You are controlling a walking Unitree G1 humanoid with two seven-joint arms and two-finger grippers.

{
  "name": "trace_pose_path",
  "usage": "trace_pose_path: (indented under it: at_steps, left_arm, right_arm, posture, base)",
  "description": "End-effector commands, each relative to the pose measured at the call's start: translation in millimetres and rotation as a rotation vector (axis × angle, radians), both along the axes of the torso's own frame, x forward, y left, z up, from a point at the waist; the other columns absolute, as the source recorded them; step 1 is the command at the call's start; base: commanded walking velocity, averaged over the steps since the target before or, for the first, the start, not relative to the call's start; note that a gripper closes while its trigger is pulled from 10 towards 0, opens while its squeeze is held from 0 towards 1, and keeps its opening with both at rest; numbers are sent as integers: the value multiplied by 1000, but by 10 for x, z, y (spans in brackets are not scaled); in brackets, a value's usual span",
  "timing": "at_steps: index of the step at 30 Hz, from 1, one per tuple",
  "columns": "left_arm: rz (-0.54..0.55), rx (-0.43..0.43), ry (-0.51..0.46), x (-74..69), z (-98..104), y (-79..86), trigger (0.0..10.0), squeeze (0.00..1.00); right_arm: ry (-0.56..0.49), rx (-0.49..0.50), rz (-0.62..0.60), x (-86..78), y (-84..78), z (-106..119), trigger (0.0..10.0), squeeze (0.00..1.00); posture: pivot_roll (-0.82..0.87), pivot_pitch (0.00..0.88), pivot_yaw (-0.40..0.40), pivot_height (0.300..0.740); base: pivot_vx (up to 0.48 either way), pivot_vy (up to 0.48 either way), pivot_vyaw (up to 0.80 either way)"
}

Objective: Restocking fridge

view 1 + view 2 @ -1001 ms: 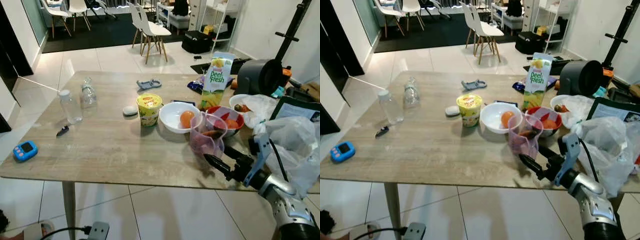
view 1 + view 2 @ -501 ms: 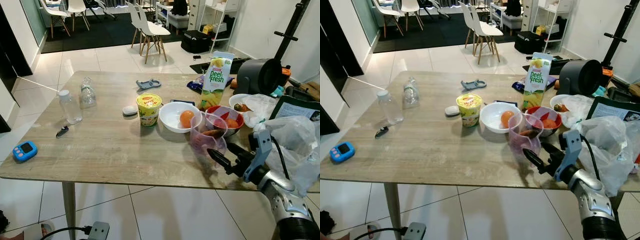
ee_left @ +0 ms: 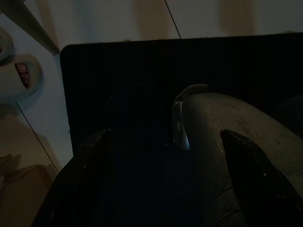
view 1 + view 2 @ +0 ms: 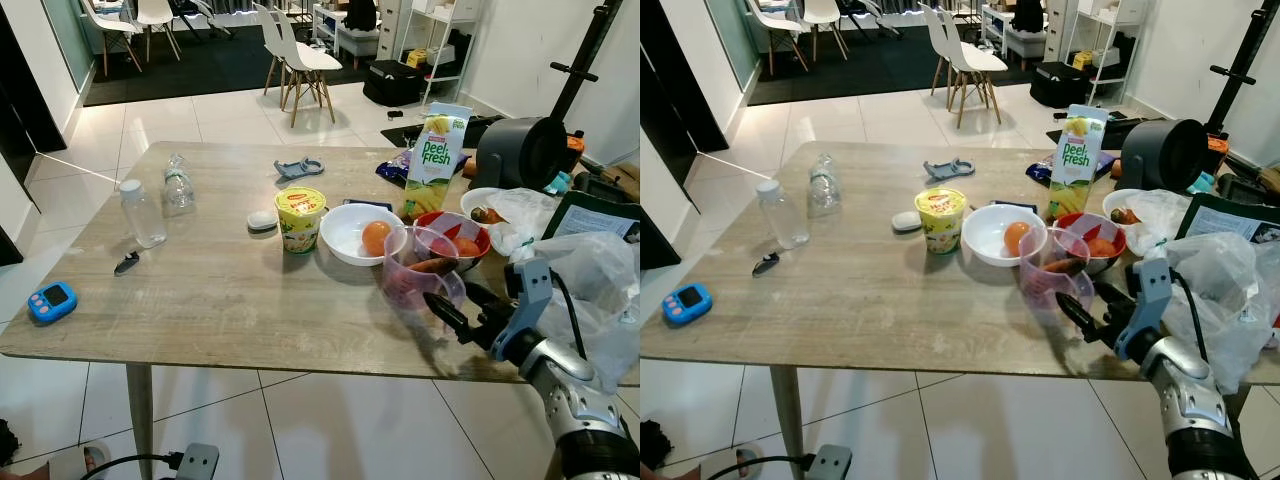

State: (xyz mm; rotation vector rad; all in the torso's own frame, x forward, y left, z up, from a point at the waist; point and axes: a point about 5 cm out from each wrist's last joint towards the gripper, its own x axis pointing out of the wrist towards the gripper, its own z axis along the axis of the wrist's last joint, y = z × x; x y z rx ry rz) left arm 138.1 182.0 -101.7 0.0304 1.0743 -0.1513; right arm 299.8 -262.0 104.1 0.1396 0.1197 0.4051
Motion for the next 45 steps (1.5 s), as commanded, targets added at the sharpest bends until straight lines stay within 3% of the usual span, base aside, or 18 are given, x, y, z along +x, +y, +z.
trace_pose_path:
  at_steps: [1, 7, 14, 45]
  left_arm:
    - [-7, 12, 36, -89, -28, 41, 10000, 0]
    - [-8, 13, 39, -99, -32, 40, 10000, 0]
    - [-10, 13, 42, -105, -34, 39, 10000, 0]
    - [-14, 12, 45, -117, -39, 24, 10000, 0]
  right_arm:
    - [-15, 1, -13, 6, -32, 23, 10000, 0]
    - [-91, 85, 56, -17, 27, 118, 10000, 0]
    - [-84, 90, 145, -93, 100, 69, 10000, 0]
    - [-81, 76, 96, -14, 140, 14, 10000, 0]
  posture:
    - [66, 0, 7, 740]
    - [67, 0, 7, 740]
    - [66, 0, 8, 740]
    - [67, 0, 3, 740]
  base:
    - [0, 0, 0]
    - [0, 0, 0]
    - [0, 0, 0]
    - [0, 0, 0]
